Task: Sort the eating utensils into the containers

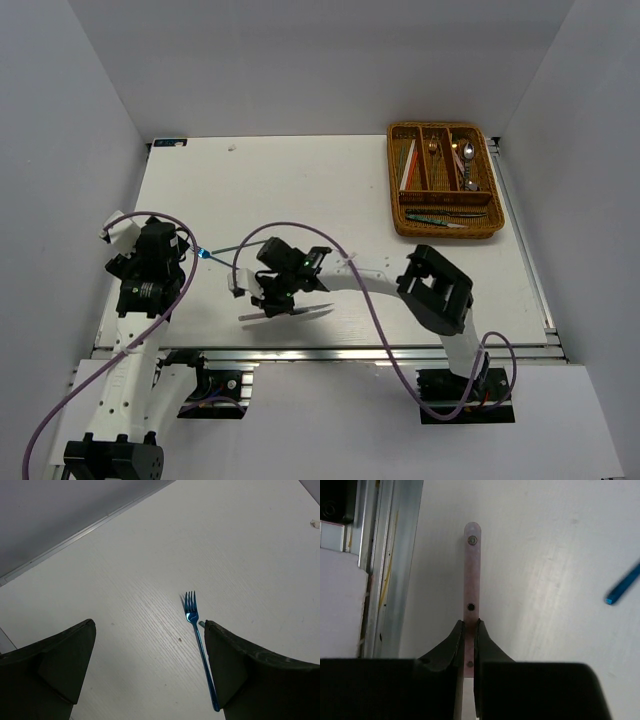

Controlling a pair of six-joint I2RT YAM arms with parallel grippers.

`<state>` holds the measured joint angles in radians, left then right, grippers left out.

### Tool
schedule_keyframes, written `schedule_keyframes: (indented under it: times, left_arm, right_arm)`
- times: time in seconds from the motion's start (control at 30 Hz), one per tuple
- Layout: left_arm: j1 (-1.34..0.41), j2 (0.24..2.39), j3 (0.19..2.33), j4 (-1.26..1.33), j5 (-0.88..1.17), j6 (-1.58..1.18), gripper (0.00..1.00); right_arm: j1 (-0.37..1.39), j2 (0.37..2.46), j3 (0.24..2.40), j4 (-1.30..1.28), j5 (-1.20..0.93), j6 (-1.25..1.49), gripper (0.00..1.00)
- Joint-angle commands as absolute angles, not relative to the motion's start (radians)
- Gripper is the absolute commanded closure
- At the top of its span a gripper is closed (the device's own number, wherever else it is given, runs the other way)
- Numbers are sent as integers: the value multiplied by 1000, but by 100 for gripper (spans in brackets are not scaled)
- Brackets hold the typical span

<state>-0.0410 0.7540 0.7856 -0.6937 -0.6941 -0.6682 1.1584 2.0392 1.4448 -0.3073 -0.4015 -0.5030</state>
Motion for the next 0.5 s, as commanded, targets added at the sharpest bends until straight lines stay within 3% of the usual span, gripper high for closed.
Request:
schedule_keyframes:
  times: [0.0, 0.17, 0.27, 0.37, 0.47]
  left_arm:
    - [-35, 756, 785, -669, -681, -650, 2]
    - [-37, 753, 787, -669, -677, -647, 2]
    - [-37, 744, 781, -664, -669, -644, 2]
    - [-37, 745, 781, -660, -657, -641, 2]
    - [-35, 749, 781, -657, -650, -640, 2]
  right_arm:
    - [1111, 1892, 1474, -310, -431, -543, 100]
    - [967, 1826, 1565, -480, -325, -604, 100]
    - [803, 1761, 1528, -376, -287, -522, 100]
    - [637, 1706, 1505, -246, -220, -306, 100]
    - [534, 1716, 1552, -178, 21, 16, 100]
